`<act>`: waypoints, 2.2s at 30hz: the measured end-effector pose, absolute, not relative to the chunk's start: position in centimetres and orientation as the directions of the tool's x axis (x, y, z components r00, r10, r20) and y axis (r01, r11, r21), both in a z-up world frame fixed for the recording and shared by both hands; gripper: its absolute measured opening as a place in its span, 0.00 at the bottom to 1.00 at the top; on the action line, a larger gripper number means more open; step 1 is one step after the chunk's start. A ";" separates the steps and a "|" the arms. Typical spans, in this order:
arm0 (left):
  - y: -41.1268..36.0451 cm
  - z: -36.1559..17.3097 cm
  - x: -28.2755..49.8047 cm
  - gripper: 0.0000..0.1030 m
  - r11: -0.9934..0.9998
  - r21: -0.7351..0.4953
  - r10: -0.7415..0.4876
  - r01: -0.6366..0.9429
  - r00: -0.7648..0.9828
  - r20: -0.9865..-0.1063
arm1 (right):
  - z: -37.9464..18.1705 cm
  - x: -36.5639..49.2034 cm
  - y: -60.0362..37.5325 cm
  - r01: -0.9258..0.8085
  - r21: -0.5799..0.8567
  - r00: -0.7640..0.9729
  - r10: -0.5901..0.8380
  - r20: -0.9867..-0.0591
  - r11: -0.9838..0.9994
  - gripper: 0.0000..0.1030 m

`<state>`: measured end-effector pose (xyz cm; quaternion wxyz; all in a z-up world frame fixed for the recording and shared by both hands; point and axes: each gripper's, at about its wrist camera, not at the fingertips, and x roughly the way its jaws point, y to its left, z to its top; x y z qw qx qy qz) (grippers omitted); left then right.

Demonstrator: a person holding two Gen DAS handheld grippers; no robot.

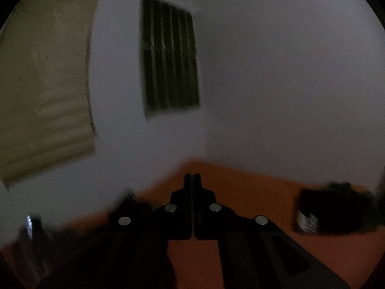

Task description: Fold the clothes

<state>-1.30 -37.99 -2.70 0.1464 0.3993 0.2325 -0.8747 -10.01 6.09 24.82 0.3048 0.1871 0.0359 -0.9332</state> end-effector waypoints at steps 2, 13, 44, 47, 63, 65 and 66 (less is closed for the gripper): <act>-36.9 -3.5 -2.2 0.64 -0.858 -0.272 -0.059 0.435 -0.611 -0.789 | 20.9 -10.1 8.6 0.582 0.074 -0.686 -0.538 -0.490 -0.810 0.00; -34.7 -9.4 -2.8 0.64 -0.828 -0.246 -0.055 0.503 -0.510 -0.858 | 1.4 -8.4 9.5 0.608 0.347 -0.268 -0.596 -0.757 -0.714 0.40; -30.8 0.7 -2.4 0.00 -0.829 -0.335 -0.146 0.447 -0.753 -0.642 | 0.1 -16.8 -4.3 0.551 0.423 -0.447 -0.682 -0.578 -0.719 0.00; -28.8 3.8 0.1 0.04 -0.863 -0.366 -0.070 0.347 -0.802 -0.594 | 3.5 -15.5 3.1 0.498 0.468 -0.529 -0.684 -0.503 -0.730 0.00; -22.2 -6.8 -5.8 0.58 -0.923 -0.358 0.223 0.144 -0.558 -0.799 | -4.1 -10.0 42.4 -0.119 0.112 -0.526 -0.033 -0.850 -0.987 0.03; -19.6 -9.6 -6.7 0.58 -0.930 -0.355 0.266 0.097 -0.491 -0.830 | -5.5 -8.3 44.1 -0.146 0.117 -0.454 -0.039 -0.890 -0.982 0.05; -18.4 -10.5 -6.9 0.58 -0.931 -0.358 0.286 0.073 -0.465 -0.838 | -5.6 -7.2 44.3 -0.126 0.106 -0.444 -0.039 -0.895 -0.986 0.06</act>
